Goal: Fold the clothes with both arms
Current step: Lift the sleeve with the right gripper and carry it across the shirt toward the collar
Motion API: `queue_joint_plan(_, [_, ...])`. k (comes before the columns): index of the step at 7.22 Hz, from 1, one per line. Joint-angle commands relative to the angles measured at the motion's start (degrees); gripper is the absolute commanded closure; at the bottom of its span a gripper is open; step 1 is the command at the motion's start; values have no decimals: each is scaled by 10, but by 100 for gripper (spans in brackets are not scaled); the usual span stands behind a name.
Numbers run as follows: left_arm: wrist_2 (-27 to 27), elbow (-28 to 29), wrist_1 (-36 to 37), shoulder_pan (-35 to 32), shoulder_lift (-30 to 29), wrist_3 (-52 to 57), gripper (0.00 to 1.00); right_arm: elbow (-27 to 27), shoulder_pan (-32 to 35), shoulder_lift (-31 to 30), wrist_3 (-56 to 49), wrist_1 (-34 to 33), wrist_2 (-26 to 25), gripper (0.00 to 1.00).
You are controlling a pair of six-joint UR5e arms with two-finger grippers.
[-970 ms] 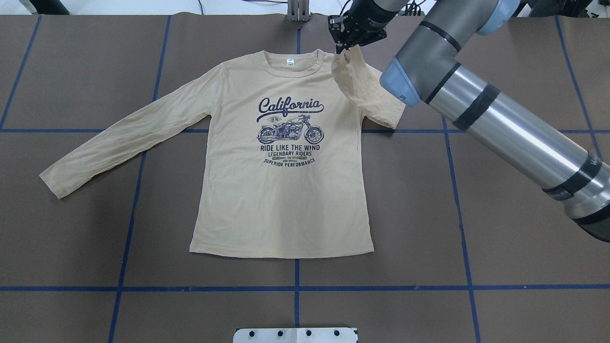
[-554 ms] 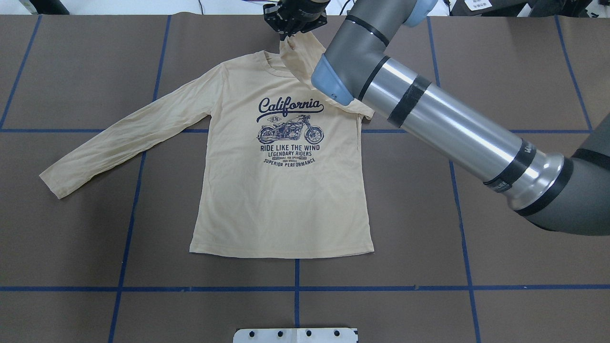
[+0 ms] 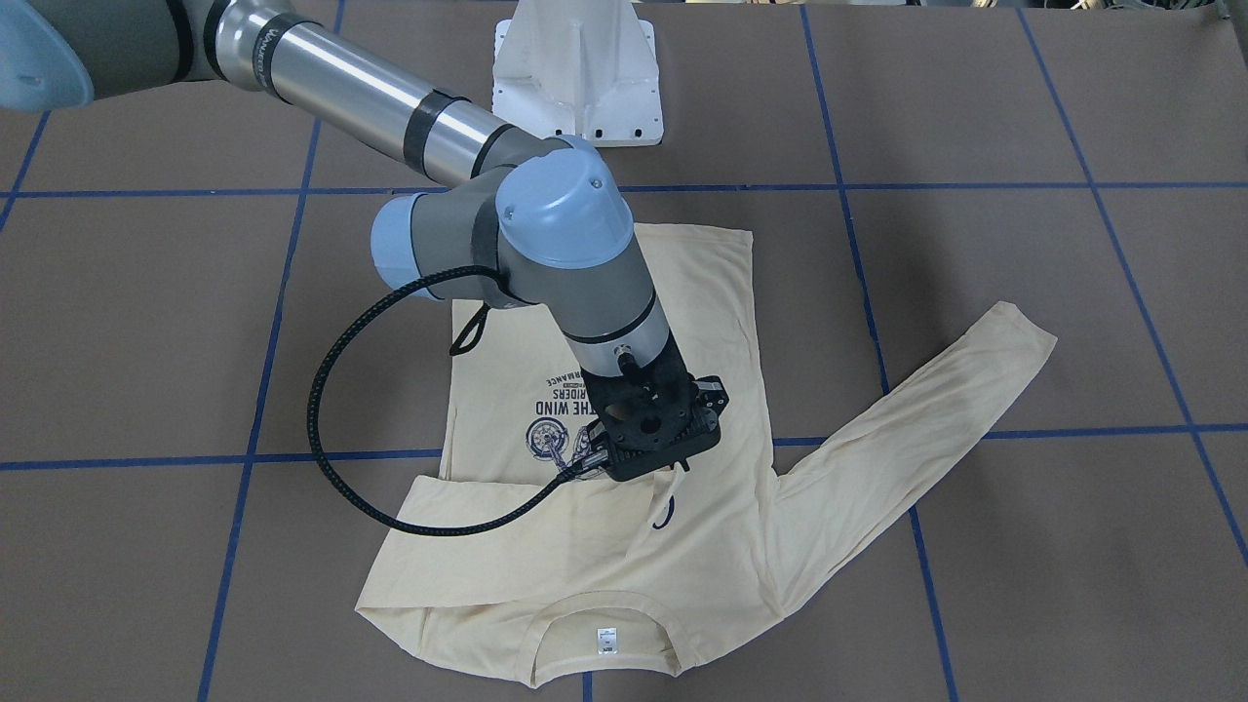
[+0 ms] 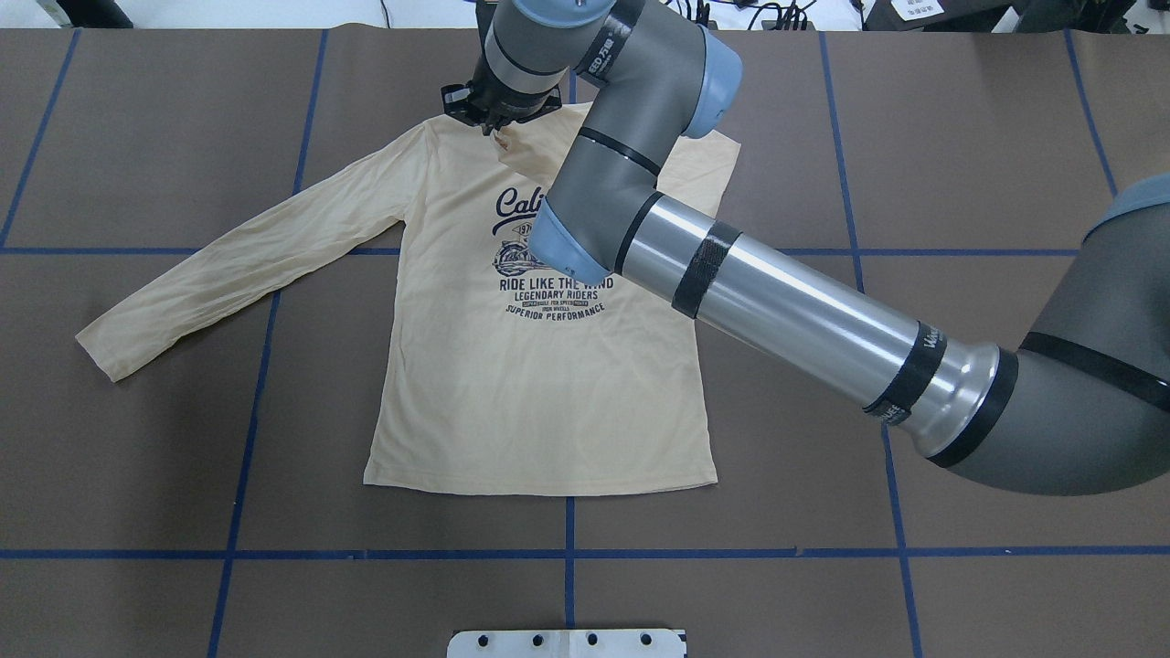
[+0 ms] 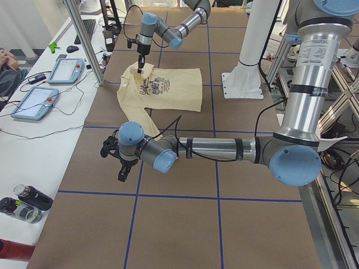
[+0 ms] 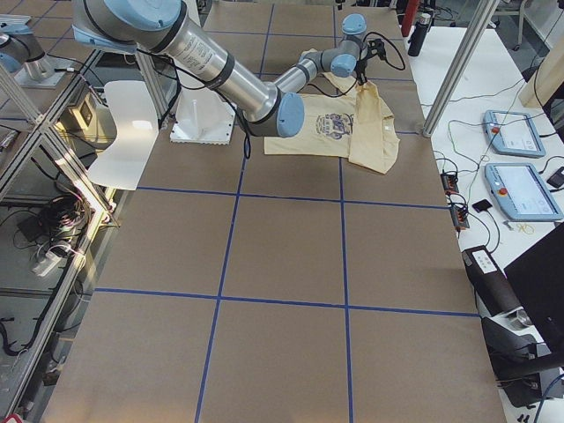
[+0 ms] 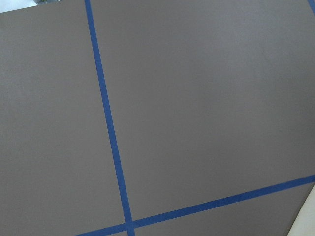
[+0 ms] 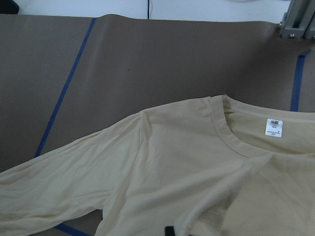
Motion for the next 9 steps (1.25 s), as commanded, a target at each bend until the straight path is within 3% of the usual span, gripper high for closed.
queue_joint_plan(1, [0, 26, -29, 1, -1, -1, 0, -22, -13, 8, 1, 25, -16, 100])
queue_joint_plan(2, [0, 27, -29, 0, -4, -3, 0, -29, -13, 8, 1, 28, -17, 100])
queue_joint_plan(3, [-1, 24, -31, 1, -6, -28, 0, -32, -13, 11, 27, 28, -17, 89])
queue_joint_plan(4, [-1, 22, -33, 1, -9, -39, 0, -33, -18, 19, 59, 28, -22, 29])
queue_joint_plan(5, [-1, 20, -34, 0, -10, -40, 0, -33, -34, 28, 116, 28, -58, 1])
queue_joint_plan(8, [-1, 15, -34, 1, -17, -41, 0, -32, -35, 32, 152, 27, -65, 1])
queue_joint_plan(9, [-1, -2, -36, 0, -19, -89, 0, -26, -28, 27, 164, 25, -64, 1])
